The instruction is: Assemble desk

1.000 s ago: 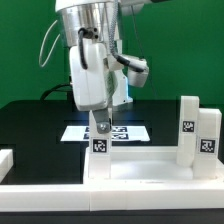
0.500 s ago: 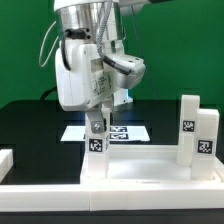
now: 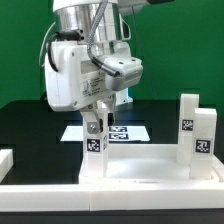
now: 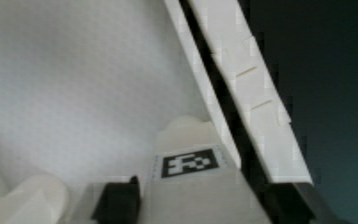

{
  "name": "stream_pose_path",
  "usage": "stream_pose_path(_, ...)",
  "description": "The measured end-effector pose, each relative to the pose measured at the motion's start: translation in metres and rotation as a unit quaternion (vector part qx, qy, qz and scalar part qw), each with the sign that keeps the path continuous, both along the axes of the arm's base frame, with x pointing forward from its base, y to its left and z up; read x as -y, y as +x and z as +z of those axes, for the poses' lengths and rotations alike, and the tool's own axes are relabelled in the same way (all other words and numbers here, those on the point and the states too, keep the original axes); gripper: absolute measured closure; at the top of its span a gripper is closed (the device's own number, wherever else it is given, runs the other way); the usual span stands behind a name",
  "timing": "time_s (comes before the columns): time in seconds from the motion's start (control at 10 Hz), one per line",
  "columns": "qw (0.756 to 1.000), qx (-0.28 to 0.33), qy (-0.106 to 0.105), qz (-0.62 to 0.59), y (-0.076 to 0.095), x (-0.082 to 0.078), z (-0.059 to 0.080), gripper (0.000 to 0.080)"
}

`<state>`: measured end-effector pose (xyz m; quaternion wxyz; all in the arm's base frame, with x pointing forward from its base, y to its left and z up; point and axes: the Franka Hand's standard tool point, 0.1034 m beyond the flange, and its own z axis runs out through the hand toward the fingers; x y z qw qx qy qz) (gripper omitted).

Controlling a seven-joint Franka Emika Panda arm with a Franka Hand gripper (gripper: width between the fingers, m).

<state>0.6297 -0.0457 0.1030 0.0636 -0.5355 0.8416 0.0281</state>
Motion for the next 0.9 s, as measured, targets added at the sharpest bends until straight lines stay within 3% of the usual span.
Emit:
stream_pose_path(0.1, 1.000, 0.000, 0.000, 0.000, 0.000, 0.000, -0.001, 0.0491)
stream_pose_path(0.2, 1.000, 0.000, 0.000, 0.001, 0.000, 0.000, -0.001, 0.0295)
stream_pose_path(0.3, 1.000, 0.000, 0.000, 0.002, 0.000, -0.001, -0.001, 0.0195)
stream_pose_path(0.4, 1.000, 0.005, 0.001, 0.010, 0.003, 0.000, 0.004, 0.0164)
stream_pose_path(0.6, 0.999, 0.036, 0.018, 0.017, 0.009, -0.004, 0.045, 0.0152)
stream_pose_path(0.7, 0.999, 0.041, 0.024, 0.019, 0.011, -0.005, 0.059, 0.0151)
stream_pose_path(0.9, 0.999, 0.042, 0.024, 0.021, 0.011, -0.005, 0.059, 0.0151)
